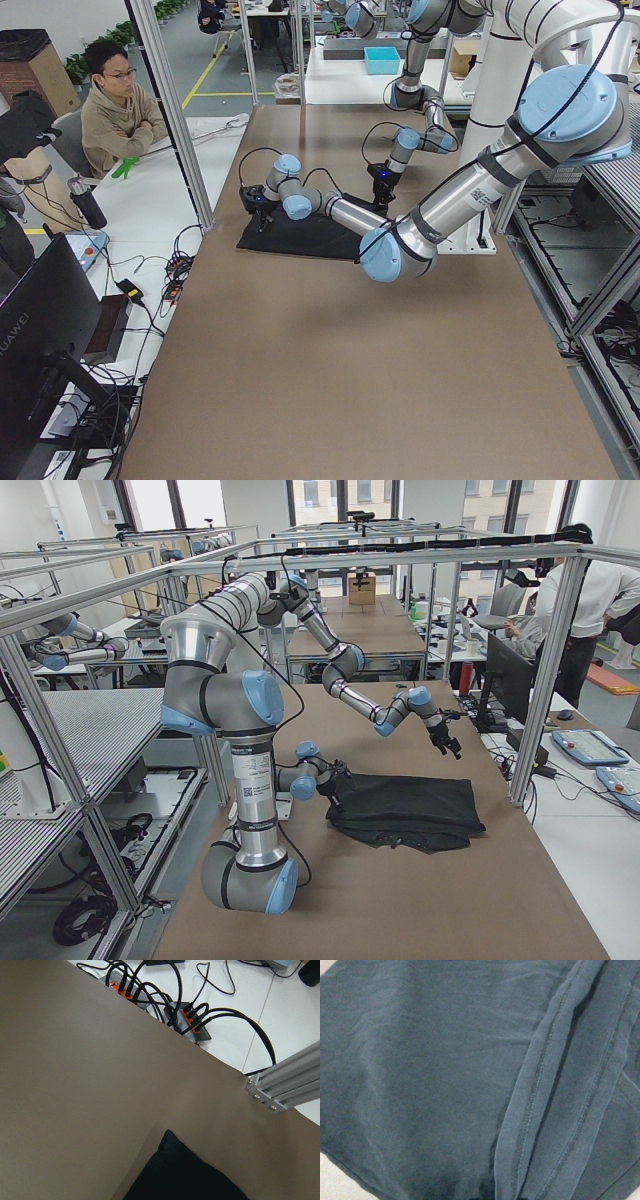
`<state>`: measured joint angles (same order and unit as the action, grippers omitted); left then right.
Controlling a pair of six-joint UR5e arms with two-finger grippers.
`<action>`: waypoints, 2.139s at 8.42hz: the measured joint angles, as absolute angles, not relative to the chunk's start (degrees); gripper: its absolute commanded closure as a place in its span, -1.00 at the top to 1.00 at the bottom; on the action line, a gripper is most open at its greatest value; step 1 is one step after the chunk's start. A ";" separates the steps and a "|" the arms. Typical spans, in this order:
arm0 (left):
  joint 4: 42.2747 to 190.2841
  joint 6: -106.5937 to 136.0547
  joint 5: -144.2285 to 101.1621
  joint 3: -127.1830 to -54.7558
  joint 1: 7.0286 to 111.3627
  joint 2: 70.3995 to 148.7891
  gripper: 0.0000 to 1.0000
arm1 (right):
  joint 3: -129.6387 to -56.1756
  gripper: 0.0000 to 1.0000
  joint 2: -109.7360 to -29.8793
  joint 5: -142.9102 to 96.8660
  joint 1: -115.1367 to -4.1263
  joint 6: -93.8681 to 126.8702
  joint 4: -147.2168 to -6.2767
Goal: Fold clothes
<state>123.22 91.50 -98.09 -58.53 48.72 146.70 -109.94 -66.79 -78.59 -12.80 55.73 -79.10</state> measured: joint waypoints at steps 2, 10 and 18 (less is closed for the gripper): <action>123.22 91.63 -97.94 -58.53 48.70 146.69 0.84 | -109.81 -0.50 -67.26 -78.16 -12.70 55.72 -79.27; 123.22 91.75 -97.86 -58.48 48.78 146.78 0.84 | -119.07 -1.00 -76.65 -81.30 -13.69 55.94 -80.99; 123.14 92.01 -97.03 -58.62 48.70 147.30 0.85 | -122.71 0.90 -94.42 -82.22 -9.77 68.01 -67.21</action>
<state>123.14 92.01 -97.03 -58.62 48.70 147.30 -122.71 -94.42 -82.22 -9.77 68.01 -67.21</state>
